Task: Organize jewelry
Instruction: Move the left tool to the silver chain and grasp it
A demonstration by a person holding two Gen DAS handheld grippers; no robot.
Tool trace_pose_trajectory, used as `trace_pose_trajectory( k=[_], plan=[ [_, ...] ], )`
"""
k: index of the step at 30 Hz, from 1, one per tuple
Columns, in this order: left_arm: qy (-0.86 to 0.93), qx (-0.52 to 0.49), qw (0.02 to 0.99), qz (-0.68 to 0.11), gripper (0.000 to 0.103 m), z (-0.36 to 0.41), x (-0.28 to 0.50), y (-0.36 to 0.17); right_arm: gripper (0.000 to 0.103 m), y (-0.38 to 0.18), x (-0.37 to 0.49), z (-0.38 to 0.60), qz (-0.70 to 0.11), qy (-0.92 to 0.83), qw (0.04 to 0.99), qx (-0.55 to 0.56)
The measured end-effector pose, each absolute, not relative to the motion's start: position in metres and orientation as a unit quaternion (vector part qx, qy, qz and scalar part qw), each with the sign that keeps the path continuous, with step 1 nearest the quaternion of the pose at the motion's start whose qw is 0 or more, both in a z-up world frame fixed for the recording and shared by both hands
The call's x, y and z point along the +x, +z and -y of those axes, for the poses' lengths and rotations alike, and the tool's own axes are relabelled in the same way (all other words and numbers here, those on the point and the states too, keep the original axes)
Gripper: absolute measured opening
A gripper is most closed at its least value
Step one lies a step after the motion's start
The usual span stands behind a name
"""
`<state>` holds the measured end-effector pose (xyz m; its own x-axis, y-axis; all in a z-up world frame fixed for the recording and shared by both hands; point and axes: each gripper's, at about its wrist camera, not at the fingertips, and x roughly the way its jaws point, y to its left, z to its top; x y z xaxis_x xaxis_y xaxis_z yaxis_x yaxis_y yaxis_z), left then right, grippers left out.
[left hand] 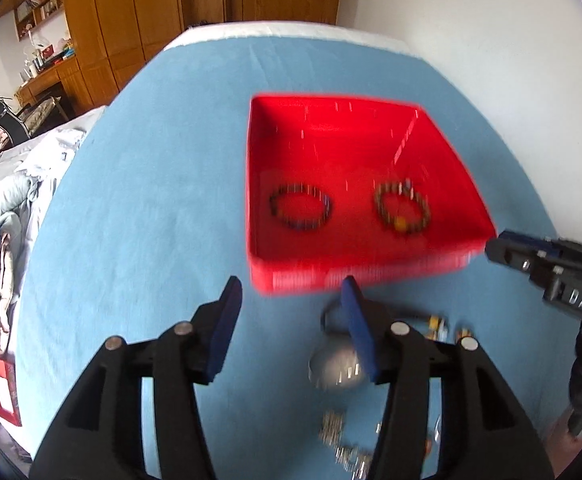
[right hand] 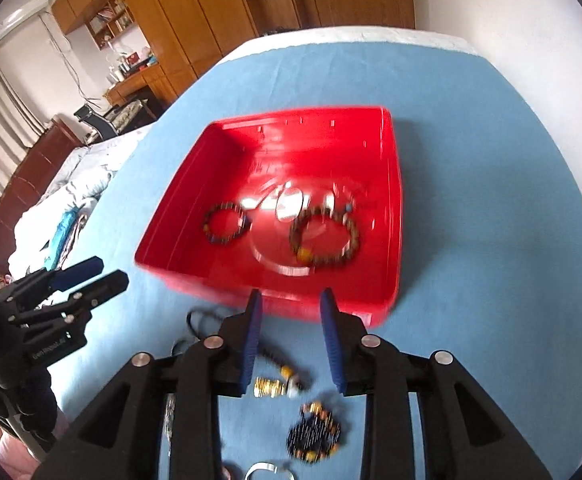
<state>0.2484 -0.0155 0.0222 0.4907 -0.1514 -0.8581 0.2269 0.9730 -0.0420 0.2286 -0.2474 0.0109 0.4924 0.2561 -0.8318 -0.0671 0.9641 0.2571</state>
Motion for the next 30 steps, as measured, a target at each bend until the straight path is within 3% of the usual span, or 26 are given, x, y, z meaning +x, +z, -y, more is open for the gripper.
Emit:
trace_pose_trajectory(
  k=[14,30],
  plan=[
    [-0.130,0.029,0.816,-0.562,0.047,0.000,0.174,-0.025,0.030,-0.032,0.167,0.235,-0.542,0.112,0.827,0.099],
    [-0.117,0.024,0.800,-0.588,0.041,0.010,0.167,-0.058,0.030,-0.052,0.142,0.226,-0.559,0.123,0.814,0.102]
  ],
)
